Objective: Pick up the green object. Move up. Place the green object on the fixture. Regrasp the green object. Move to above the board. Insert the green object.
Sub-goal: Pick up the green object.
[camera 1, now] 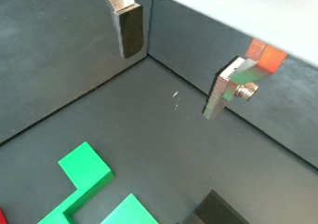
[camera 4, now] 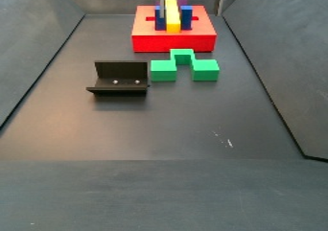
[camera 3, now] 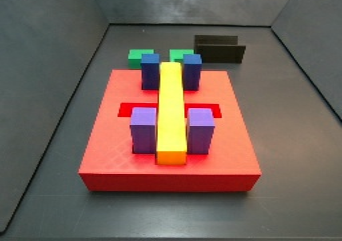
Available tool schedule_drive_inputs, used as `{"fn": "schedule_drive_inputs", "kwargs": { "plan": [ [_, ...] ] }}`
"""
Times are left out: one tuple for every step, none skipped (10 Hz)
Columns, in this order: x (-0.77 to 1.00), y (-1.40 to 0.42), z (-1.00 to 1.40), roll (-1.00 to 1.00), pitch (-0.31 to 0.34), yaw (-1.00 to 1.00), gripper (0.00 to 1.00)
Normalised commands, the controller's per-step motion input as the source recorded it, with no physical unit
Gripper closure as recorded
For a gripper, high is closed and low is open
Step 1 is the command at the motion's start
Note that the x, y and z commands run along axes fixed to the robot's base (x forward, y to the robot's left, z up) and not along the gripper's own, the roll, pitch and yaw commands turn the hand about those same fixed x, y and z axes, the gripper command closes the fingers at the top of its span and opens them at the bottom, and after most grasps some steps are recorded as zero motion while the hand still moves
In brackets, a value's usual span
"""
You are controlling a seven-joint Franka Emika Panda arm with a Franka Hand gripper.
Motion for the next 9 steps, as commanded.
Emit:
{"fn": "schedule_drive_inputs", "kwargs": {
  "plan": [
    [0.00,0.00,-0.03,0.00,0.000,0.00,0.00],
    [0.23,0.00,-0.13,0.00,-0.040,-0.06,0.00],
    [0.34,-0.02,-0.24,-0.01,-0.100,-0.03,0.00],
    [0.38,-0.08,-0.32,0.00,-0.076,-0.02,0.00],
    [0.30,-0.13,-0.38,0.01,-0.060,-0.01,0.00],
    [0.14,-0.16,-0.40,0.00,-0.076,0.00,0.00],
    [0.05,-0.13,-0.30,0.01,-0.030,0.00,0.00],
    [0.03,-0.10,-0.21,0.00,0.000,0.00,0.00],
    [0.09,-0.24,-0.22,0.00,0.000,0.05,0.00]
  ]
}}
